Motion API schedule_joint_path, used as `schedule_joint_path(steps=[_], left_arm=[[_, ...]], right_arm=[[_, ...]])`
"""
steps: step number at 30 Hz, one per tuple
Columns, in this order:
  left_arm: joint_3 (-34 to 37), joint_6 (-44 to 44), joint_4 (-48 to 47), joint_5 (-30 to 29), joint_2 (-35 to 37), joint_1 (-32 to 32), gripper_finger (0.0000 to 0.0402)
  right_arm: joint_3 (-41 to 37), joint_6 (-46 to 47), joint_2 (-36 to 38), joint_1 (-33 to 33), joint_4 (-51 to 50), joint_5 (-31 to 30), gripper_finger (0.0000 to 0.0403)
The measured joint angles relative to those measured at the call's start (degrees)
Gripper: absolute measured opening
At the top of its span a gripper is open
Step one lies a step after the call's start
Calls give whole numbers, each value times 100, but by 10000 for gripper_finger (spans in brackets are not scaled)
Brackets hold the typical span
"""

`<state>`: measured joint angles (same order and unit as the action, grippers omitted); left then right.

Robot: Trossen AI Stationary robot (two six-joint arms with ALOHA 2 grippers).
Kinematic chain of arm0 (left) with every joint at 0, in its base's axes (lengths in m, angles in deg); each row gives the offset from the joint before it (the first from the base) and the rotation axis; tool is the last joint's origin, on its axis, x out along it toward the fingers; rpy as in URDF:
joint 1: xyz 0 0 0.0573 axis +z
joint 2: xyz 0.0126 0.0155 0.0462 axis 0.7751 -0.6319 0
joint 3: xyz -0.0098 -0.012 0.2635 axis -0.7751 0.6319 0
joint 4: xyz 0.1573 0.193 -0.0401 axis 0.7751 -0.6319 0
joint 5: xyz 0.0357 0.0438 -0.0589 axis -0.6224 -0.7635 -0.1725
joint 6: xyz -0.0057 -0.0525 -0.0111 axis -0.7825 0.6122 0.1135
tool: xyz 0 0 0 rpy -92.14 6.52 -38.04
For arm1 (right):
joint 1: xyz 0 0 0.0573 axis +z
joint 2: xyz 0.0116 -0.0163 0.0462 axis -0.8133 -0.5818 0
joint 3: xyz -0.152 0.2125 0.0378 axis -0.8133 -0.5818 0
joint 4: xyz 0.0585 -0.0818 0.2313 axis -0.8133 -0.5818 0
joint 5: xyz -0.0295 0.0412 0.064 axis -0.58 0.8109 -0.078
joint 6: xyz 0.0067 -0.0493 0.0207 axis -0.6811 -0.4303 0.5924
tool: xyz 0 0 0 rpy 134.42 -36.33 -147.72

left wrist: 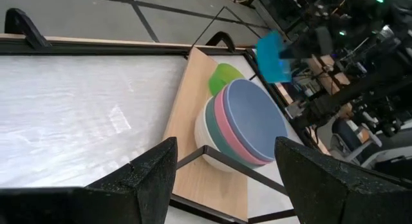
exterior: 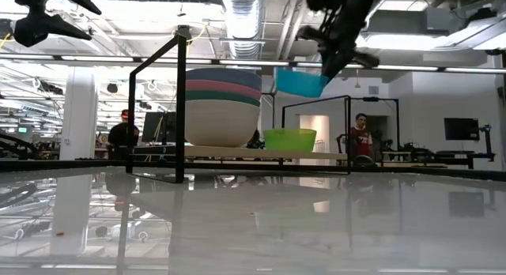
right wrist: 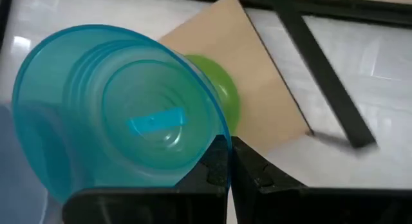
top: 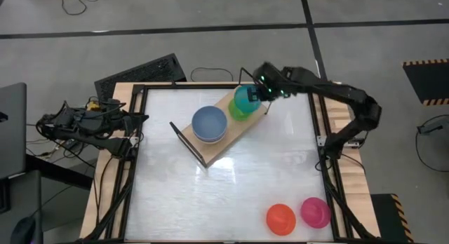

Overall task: Place and stack bowls onto a shelf
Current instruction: Stack the light blue bowl on top of the green bowl on the shelf

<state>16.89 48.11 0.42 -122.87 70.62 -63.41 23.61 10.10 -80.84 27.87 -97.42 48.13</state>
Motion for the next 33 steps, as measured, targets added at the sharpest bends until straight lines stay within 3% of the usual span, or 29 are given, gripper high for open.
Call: schedule_joint_path(steps=[5,15,22,27,33], left_arm=[[0,0,0,-19,0,1,245],[0,42,-60,-20,0,1,245],[0,42,-82,-24,2,1,245],[0,42,-85,-26,2,0,245],[0,42,-85,-27,2,0,245]], right_arm=[[338,-416,-701,-292,-8,528,22],[415,-553,-1338,-360,-141,614,22],[415,-549,-1447,-432,-46,446,26],[415,-509,-1445,-474,-53,400,63],[415,-530,-1445,-474,-43,400,81]])
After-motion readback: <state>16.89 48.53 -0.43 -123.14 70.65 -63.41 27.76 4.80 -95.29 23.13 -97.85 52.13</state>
